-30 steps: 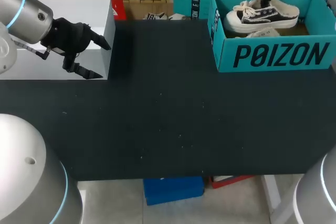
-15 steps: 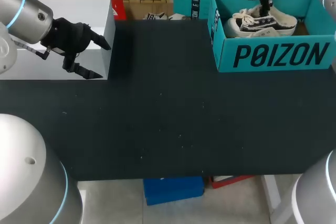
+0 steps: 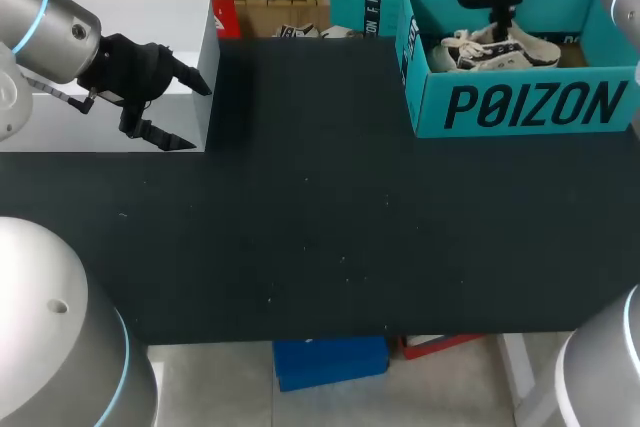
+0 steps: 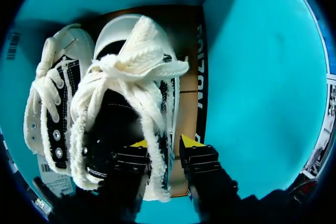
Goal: Take the shoe out of the shoebox, open the shoe tongue, remove and reinsert the insole, then place the shoe into the shoebox
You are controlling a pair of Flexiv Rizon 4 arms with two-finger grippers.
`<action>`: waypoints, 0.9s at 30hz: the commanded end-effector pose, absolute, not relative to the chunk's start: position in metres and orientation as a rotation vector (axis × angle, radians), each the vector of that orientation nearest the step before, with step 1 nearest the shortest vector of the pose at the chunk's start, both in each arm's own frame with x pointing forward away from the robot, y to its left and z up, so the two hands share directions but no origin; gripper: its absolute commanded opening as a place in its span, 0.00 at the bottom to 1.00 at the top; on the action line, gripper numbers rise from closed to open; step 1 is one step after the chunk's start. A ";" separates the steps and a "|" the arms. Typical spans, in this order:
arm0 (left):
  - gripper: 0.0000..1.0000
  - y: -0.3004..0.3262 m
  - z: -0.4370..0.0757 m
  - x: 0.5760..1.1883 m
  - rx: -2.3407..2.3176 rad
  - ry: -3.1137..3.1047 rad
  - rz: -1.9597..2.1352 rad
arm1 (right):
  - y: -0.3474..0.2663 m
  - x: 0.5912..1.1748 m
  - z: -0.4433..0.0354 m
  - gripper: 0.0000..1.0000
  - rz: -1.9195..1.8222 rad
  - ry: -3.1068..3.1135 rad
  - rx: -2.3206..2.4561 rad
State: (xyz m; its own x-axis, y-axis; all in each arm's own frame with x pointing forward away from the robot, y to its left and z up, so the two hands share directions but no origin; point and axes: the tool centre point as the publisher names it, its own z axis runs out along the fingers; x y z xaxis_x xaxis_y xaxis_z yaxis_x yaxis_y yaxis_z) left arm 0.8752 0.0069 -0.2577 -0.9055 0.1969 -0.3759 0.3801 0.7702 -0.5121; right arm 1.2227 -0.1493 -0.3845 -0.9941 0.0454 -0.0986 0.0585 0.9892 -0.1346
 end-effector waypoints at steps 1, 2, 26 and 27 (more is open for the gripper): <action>1.00 0.007 -0.259 0.874 0.446 2.658 -0.864 | -0.148 1.224 -0.382 1.00 -0.215 3.041 0.083; 1.00 0.007 -0.259 0.874 0.446 2.658 -0.864 | -0.149 1.224 -0.381 1.00 -0.215 3.042 0.084; 1.00 0.007 -0.259 0.874 0.446 2.658 -0.864 | -0.165 1.211 -0.276 0.85 -0.326 2.997 0.211; 1.00 0.007 -0.259 0.874 0.446 2.658 -0.864 | -0.163 1.208 -0.270 0.85 -0.335 2.993 0.217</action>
State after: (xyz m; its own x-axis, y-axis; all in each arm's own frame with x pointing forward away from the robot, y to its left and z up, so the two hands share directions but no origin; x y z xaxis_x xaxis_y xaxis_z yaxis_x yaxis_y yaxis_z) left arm 0.8752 0.0069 -0.2577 -0.9055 0.1968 -0.3759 0.3800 0.7703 -0.5121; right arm 1.2271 -0.1708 -0.3082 -0.9843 0.1280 -0.1216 0.1507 0.9681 -0.2004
